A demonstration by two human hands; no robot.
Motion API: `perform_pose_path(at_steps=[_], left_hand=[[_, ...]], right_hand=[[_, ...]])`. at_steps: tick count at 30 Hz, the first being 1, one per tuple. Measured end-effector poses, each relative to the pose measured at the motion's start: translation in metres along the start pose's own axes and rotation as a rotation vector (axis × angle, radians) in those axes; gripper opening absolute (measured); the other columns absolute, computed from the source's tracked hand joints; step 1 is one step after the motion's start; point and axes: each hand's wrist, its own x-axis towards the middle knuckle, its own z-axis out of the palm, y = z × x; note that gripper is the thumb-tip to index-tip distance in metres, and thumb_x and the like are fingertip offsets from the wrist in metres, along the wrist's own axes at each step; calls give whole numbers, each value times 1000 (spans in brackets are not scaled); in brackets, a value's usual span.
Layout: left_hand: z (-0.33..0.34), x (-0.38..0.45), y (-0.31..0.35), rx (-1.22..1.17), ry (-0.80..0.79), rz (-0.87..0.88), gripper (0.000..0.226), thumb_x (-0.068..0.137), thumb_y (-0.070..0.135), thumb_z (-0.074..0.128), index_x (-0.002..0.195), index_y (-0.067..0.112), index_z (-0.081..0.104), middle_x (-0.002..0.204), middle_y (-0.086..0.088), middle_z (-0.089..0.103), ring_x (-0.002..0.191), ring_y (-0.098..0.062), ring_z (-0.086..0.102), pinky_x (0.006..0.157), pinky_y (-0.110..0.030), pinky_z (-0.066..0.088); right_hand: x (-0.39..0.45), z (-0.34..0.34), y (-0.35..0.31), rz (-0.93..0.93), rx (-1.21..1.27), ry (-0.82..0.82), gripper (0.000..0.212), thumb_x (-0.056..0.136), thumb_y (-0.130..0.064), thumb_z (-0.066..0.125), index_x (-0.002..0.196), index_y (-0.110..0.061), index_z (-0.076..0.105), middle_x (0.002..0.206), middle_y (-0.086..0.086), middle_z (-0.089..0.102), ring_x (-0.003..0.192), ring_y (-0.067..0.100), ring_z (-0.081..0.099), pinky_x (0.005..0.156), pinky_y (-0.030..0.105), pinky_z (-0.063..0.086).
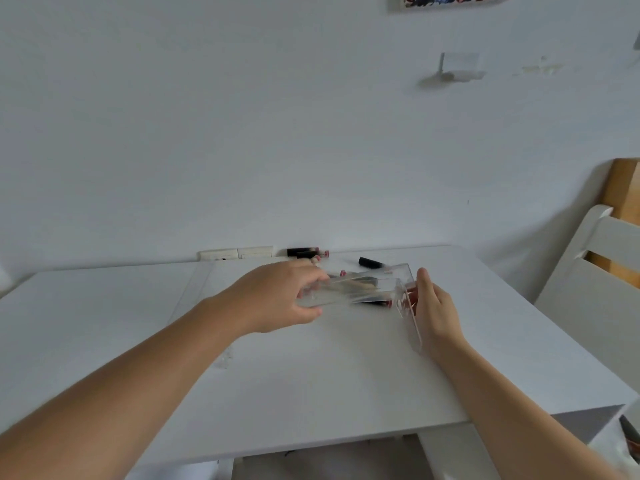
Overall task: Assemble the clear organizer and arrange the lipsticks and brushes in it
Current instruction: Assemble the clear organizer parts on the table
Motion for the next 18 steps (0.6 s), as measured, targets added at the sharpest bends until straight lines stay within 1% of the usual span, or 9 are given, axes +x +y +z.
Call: perform_pose_path(at_steps=[2, 4, 5, 6, 9, 10, 12, 15, 18], left_hand=[[7, 2, 1, 48, -5, 40, 49, 91, 48, 65, 137, 40, 52, 112, 24, 42, 95, 7, 49, 77, -21, 43], [13, 4, 1, 75, 0, 54, 53, 94, 46, 64, 144, 36, 49, 116, 18, 41, 108, 2, 42, 86, -24, 43], [16, 4, 2, 77, 5, 55, 55, 94, 44, 64, 145, 35, 47, 117, 17, 44, 113, 0, 39, 86, -23, 40], [18, 4, 2, 72, 13, 58, 55, 94, 43, 65, 145, 34, 47, 118, 16, 47, 113, 0, 38, 86, -22, 38], [22, 4, 2, 34, 55, 46, 49, 90, 39, 71, 134, 35, 50, 115, 18, 54, 106, 2, 39, 83, -21, 36], [23, 3, 2, 27, 70, 38, 46, 89, 38, 72, 130, 34, 52, 114, 19, 55, 106, 1, 40, 82, -21, 37], [25, 3, 2, 42, 97, 46, 41, 89, 38, 73, 124, 30, 54, 113, 20, 55, 107, -2, 43, 86, -25, 41], [30, 4, 3, 64, 130, 76, 40, 89, 37, 73, 125, 26, 58, 118, 17, 59, 112, -8, 47, 93, -30, 43], [37, 2, 1, 65, 173, 94, 41, 90, 37, 72, 127, 23, 62, 124, 12, 58, 116, -12, 50, 97, -35, 45]], right_hand=[[-1, 0, 0, -6, 12, 12, 63, 87, -71, 36, 78, -19, 71, 69, -3, 69, 61, 14, 61, 61, 31, 44], [-3, -1, -1, -24, 2, 4, 59, 91, -68, 35, 67, -25, 68, 59, -8, 62, 52, 8, 54, 57, 30, 40], [-4, -1, -2, -33, 3, 0, 59, 93, -65, 34, 61, -27, 65, 53, -11, 56, 47, 6, 49, 55, 30, 36], [-4, -1, -2, -36, 9, -1, 60, 95, -64, 34, 60, -27, 65, 51, -12, 53, 44, 5, 46, 55, 30, 35], [-2, -3, -1, -31, 9, 0, 64, 97, -63, 32, 78, -18, 73, 59, -9, 61, 47, 4, 52, 56, 29, 39], [-2, -3, -1, -30, -4, -1, 64, 97, -63, 32, 79, -18, 73, 61, -8, 63, 48, 4, 53, 56, 29, 40], [-2, -3, 0, -30, -22, -2, 63, 96, -65, 32, 79, -19, 73, 62, -7, 63, 48, 4, 54, 55, 29, 41], [-3, -4, -1, -34, -34, -5, 63, 95, -65, 33, 81, -18, 73, 66, -5, 63, 51, 5, 54, 55, 28, 41], [-4, -4, -3, -22, -48, -37, 64, 94, -66, 34, 82, -15, 72, 65, -4, 61, 56, 13, 53, 56, 28, 41]])
